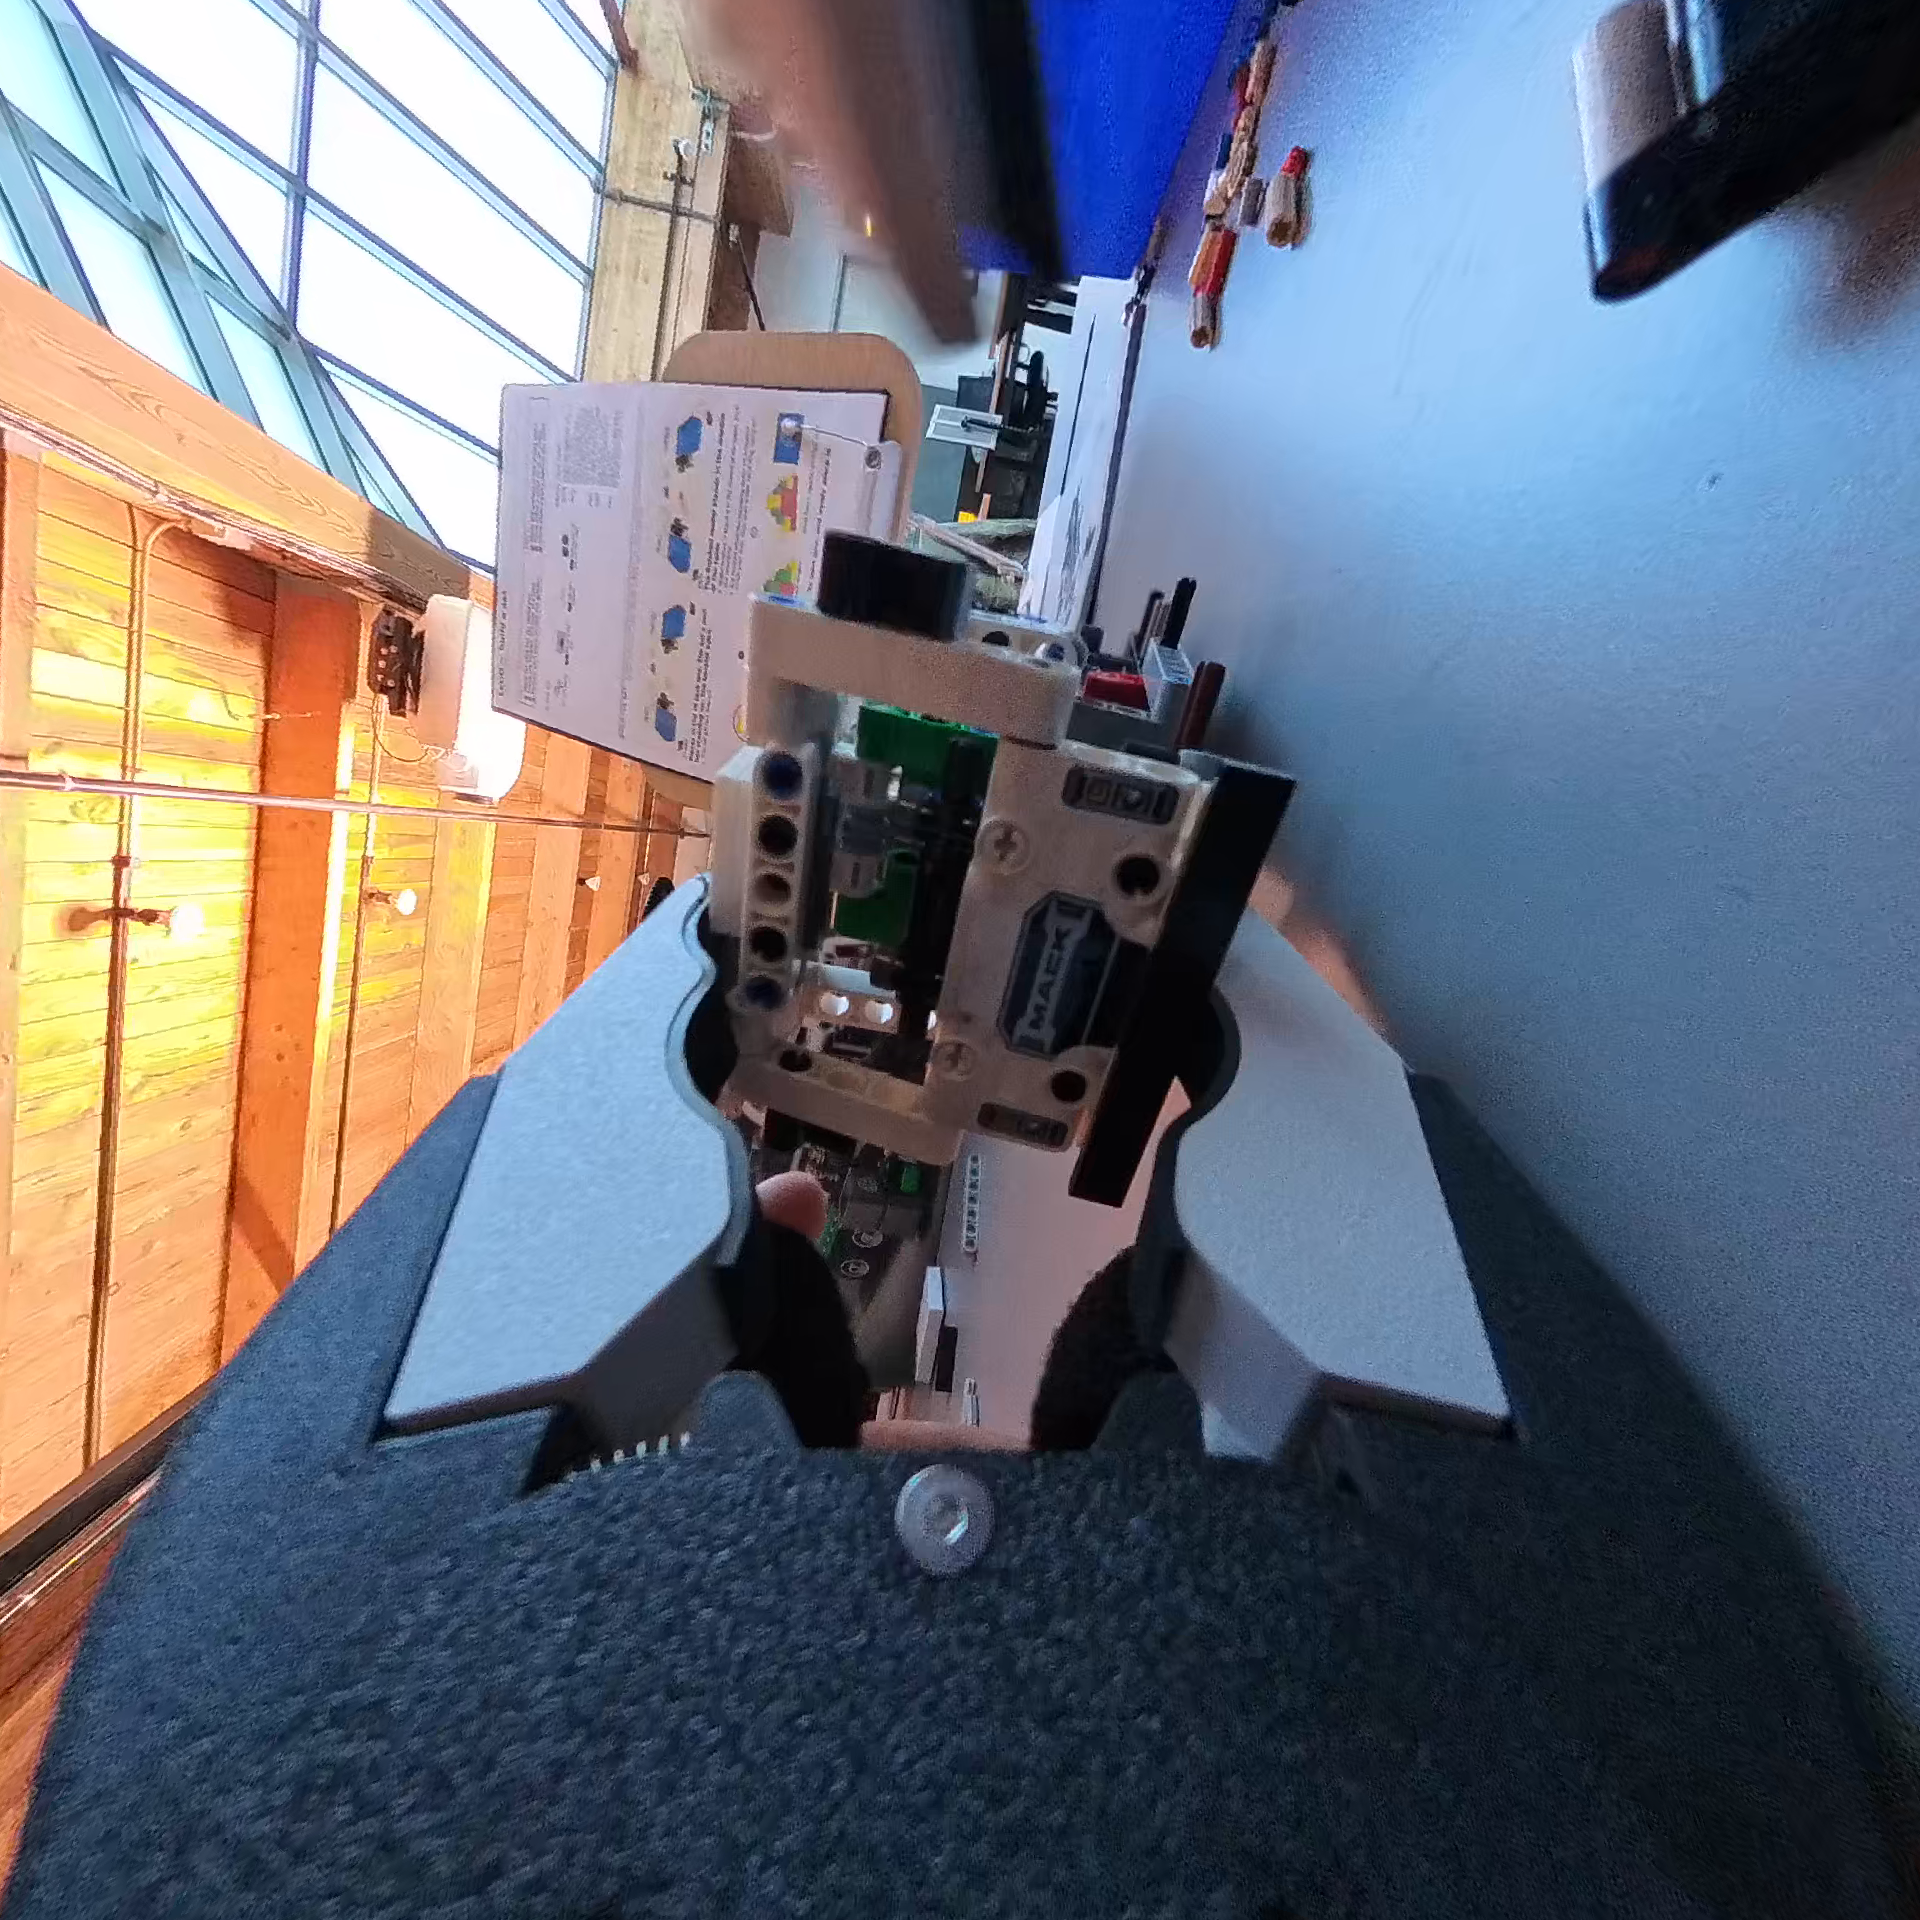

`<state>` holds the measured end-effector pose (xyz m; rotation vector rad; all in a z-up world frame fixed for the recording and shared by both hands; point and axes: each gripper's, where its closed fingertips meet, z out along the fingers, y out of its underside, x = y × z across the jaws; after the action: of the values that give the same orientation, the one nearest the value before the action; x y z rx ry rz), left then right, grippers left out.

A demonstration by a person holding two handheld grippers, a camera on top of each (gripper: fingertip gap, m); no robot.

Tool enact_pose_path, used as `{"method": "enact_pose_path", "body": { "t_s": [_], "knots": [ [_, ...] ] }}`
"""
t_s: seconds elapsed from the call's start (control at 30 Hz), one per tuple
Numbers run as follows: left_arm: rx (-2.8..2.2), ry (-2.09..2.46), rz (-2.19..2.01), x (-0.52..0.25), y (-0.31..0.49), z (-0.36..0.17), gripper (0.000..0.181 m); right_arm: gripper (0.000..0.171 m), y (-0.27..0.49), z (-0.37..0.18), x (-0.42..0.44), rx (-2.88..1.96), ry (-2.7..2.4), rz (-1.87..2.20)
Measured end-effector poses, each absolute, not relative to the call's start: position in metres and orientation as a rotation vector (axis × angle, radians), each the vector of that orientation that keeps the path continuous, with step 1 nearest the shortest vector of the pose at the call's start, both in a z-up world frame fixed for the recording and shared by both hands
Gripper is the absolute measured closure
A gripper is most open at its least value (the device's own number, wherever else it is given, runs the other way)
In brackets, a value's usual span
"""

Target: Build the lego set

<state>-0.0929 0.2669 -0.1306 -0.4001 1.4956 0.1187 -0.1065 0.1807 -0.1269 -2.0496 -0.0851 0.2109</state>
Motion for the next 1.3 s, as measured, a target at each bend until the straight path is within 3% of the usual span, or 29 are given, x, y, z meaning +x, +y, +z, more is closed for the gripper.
{"method": "enact_pose_path", "body": {
  "t_s": [0.13,0.3,0.53,0.77,0.83,0.97,1.03,1.17,1.3],
  "knots": [
    [-0.381,1.493,0.11,-0.094,0.264,-0.128,0.097,0.101,0.217,-0.113,-0.118,-1.97,-0.203,0.194],
    [-0.405,1.49,0.123,-0.1,0.273,-0.13,0.097,0.133,0.244,-0.12,-0.121,-1.961,-0.194,0.253],
    [-0.563,1.52,0.273,-0.137,0.317,-0.133,0.08,0.134,0.256,-0.136,-0.116,-2.093,-0.171,0.142],
    [-0.849,1.576,-0.007,-0.185,0.317,-0.131,0.112,0.133,0.252,-0.15,-0.118,-2.118,-0.205,0.079],
    [-0.959,1.602,-0.192,-0.191,0.303,-0.13,0.116,0.108,0.244,-0.146,-0.115,-2.13,-0.188,0.07],
    [-1.158,1.675,-0.666,-0.207,0.257,-0.124,0.136,0.111,0.176,-0.145,-0.09,-2.204,-0.11,-0.018],
    [-1.207,1.74,-0.927,-0.21,0.224,-0.121,0.145,0.104,0.147,-0.164,-0.089,-2.289,0.022,0.016],
    [-1.22,1.815,-1.132,-0.193,0.184,-0.112,0.155,0.109,0.149,-0.183,-0.097,-2.264,0.131,-0.016],
    [-1.235,1.921,-1.071,-0.174,0.175,-0.124,0.157,0.134,0.16,-0.187,-0.095,-2.247,0.083,-0.117]
  ]
}}
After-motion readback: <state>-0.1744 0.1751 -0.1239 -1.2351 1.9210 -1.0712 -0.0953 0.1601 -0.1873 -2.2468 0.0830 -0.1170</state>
